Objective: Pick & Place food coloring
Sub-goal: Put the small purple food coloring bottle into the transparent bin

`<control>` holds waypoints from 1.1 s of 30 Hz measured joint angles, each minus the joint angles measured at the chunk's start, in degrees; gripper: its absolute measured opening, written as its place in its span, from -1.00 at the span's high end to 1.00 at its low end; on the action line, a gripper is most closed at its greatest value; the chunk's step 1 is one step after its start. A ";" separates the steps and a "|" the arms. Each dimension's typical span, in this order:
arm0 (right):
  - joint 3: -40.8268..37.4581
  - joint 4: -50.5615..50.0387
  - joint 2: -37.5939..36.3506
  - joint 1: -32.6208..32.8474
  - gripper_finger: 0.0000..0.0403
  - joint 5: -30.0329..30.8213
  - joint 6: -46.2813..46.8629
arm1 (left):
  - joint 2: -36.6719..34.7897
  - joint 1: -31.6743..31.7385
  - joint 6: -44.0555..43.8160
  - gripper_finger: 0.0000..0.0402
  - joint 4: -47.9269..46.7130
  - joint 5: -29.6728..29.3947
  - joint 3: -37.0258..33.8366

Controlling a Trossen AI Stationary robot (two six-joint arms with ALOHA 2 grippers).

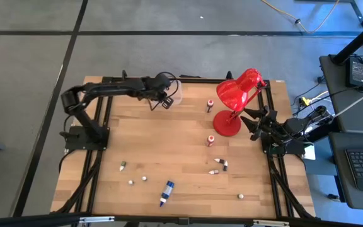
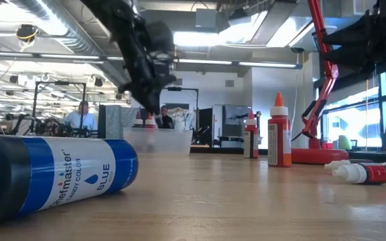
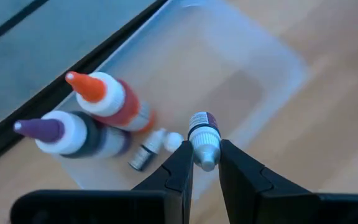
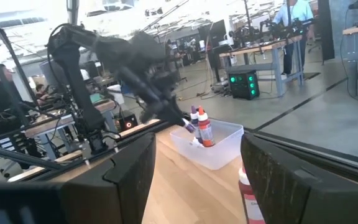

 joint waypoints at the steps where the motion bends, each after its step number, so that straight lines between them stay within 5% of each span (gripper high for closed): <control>1: 0.00 0.00 0.00 0.01 -0.18 0.01 0.02 | 1.06 0.52 0.42 0.71 0.17 -0.45 0.00; 10: 0.00 -0.02 0.00 0.00 -0.18 0.01 -0.11 | 7.90 2.19 4.03 0.71 2.08 0.52 0.00; 33: 0.00 -0.04 0.00 0.01 -0.18 0.01 -0.31 | 8.49 2.04 4.21 0.71 3.18 1.79 0.00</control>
